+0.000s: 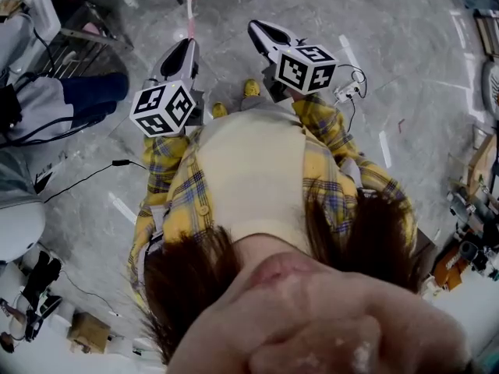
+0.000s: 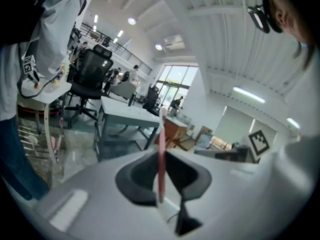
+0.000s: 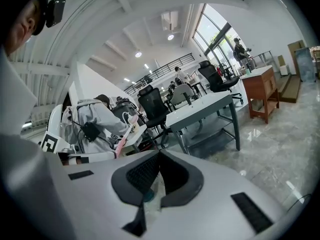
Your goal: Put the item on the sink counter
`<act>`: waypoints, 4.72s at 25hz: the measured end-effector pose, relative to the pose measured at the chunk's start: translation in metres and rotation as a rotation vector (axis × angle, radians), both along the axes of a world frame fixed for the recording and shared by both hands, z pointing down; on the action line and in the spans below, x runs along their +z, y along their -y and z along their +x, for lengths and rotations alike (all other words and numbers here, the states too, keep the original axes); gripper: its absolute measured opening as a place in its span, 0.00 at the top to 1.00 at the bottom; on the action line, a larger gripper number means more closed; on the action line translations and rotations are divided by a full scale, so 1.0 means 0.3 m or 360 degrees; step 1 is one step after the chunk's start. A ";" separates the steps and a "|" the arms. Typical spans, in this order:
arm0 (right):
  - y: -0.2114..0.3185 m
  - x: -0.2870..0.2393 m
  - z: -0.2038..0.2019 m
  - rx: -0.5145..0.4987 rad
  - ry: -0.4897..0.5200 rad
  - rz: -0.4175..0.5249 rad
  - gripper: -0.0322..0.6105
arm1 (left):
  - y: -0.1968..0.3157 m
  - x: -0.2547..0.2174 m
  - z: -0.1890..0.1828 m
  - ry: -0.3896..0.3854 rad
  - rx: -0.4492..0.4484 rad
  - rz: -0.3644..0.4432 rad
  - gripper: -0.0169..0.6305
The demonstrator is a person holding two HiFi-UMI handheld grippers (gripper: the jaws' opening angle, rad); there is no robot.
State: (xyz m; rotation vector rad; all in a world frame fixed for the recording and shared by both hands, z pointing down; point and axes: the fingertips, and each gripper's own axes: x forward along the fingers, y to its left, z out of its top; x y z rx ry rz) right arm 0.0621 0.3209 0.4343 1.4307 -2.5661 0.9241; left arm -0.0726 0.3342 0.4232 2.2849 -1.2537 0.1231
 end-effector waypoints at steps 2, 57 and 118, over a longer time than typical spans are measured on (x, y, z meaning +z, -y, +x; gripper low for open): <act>0.014 0.000 0.015 -0.0009 0.0005 0.0000 0.93 | 0.012 0.000 0.019 0.0007 -0.0003 -0.0002 0.90; 0.930 0.054 0.039 -0.0137 0.0008 -0.0057 0.93 | 0.938 0.053 0.067 0.0210 -0.0060 -0.0020 0.90; 2.111 0.010 -0.183 -0.0494 0.0022 -0.0068 0.93 | 2.029 0.029 -0.233 0.0451 -0.0443 -0.0093 0.90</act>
